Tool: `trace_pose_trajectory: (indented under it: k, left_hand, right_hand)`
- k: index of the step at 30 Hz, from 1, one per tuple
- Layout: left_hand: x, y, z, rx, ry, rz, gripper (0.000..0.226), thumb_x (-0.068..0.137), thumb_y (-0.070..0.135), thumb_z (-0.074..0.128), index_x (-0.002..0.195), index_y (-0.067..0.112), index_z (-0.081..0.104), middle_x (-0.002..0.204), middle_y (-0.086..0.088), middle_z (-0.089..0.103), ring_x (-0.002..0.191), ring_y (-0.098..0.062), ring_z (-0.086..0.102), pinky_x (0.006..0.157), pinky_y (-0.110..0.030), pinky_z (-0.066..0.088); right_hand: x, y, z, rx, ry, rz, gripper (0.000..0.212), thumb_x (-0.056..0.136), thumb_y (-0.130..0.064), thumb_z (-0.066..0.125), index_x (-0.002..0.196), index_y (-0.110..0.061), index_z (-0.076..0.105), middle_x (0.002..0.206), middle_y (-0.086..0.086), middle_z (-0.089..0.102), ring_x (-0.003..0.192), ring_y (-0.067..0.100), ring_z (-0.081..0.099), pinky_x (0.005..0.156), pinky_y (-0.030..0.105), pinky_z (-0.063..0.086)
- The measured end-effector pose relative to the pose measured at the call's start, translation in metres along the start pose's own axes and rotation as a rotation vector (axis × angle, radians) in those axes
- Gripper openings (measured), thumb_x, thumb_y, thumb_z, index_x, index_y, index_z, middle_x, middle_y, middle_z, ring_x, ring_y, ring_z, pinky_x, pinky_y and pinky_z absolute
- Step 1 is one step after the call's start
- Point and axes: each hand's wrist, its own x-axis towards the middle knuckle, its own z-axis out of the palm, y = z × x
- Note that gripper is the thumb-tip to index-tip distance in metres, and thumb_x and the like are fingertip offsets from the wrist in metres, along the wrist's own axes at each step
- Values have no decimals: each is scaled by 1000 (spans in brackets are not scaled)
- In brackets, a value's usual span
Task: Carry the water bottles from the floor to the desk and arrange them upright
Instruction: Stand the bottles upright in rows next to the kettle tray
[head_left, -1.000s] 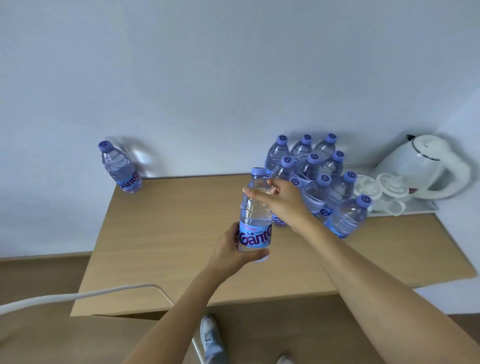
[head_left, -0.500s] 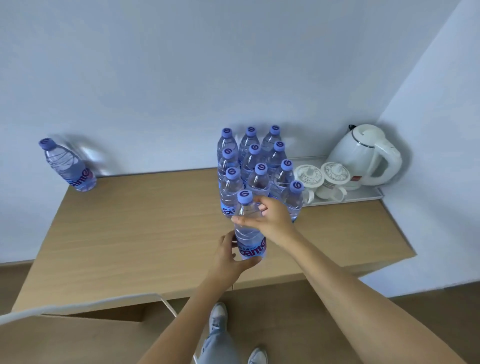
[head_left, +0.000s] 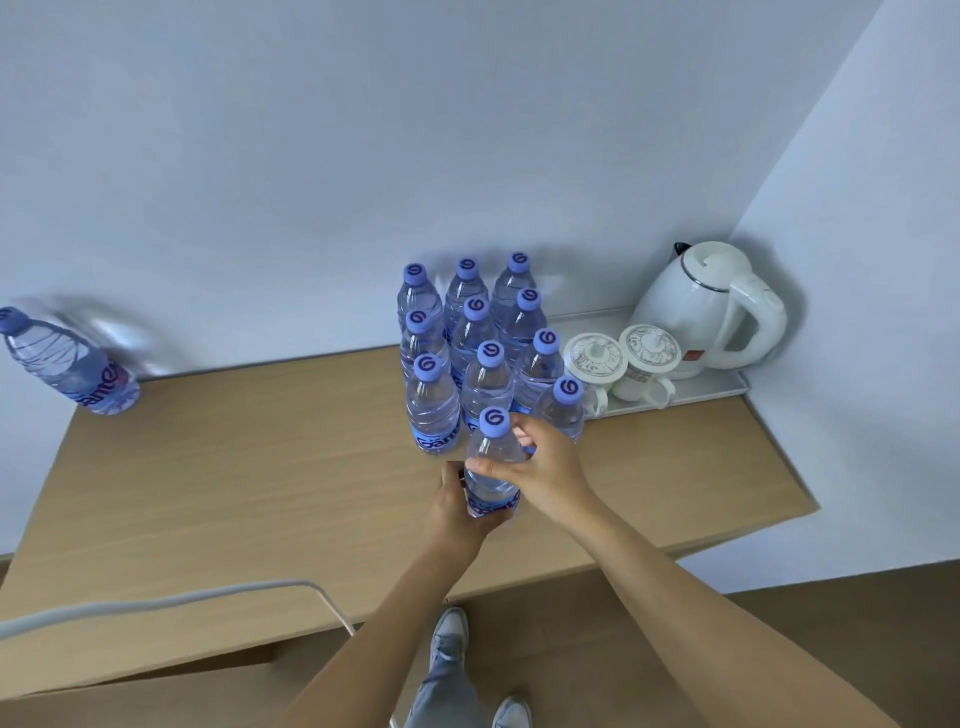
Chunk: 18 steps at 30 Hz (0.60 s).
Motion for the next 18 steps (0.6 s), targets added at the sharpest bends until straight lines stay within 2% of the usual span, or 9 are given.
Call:
trace_pose_trajectory:
  k: [3,5,6,9,10,12,14,16,18]
  left_hand:
    - [9,-6,3,17,21,27,69,61,8,89,113,15,43,112,1,61,99,-6,62,79,-34,56]
    - [14,-12,4,40,26,13,70,60,12,90,112,12,43,109,4,61,96,-7,62,77,-41,56]
    - [16,-15,5,48,27,9,69,59,14,90,111,14,43,107,8,61,94,-2,61,76,-39,56]
    - [20,-17,11,57,39,18,66,59,17,87,105,27,41,104,16,58,91,10,59,72,-22,53]
    - [22,-17,13,61,48,13,65,60,17,87,103,28,39,104,14,57,92,8,59,73,-20,52]
    - [25,-18,17,70,63,1,63,63,13,86,101,26,38,105,4,55,92,-1,60,75,-28,53]
    - [29,-19,21,87,71,13,62,64,8,84,98,26,35,102,0,54,88,-14,60,73,-33,52]
    - [32,-19,24,113,80,26,62,64,5,83,95,25,34,95,6,50,83,-16,57,67,-25,47]
    - [35,-18,25,144,98,36,60,64,3,82,94,22,33,90,9,46,79,-15,52,62,-16,39]
  right_hand:
    - [1,2,2,6,-18,-15,51,52,-59,81,97,-40,65,93,-26,67,93,-7,61,76,8,42]
    - [3,5,2,2,-25,-21,53,54,-58,80,100,-36,66,96,-23,68,95,-7,61,80,12,45]
    - [4,7,2,-1,-25,-22,53,55,-57,80,101,-35,66,99,-19,69,96,-5,61,83,17,48]
    - [6,10,0,-14,-35,-26,48,62,-45,84,104,-34,65,105,-14,69,100,-1,63,89,25,50]
    - [7,11,-1,-27,-30,-24,46,64,-41,84,104,-36,63,105,-14,69,99,-2,63,87,22,50]
    - [7,11,-1,-56,-9,-26,44,66,-35,84,103,-40,60,103,-15,69,96,-4,63,82,17,49]
    - [9,10,0,-78,2,-19,43,67,-32,82,105,-36,61,101,-14,69,94,-2,64,81,19,51]
    - [11,9,1,-93,12,-19,42,69,-28,80,107,-30,62,101,-11,69,93,1,64,81,20,51]
    - [14,8,2,-91,18,-30,42,71,-25,79,109,-27,62,100,-10,69,93,1,63,79,12,48]
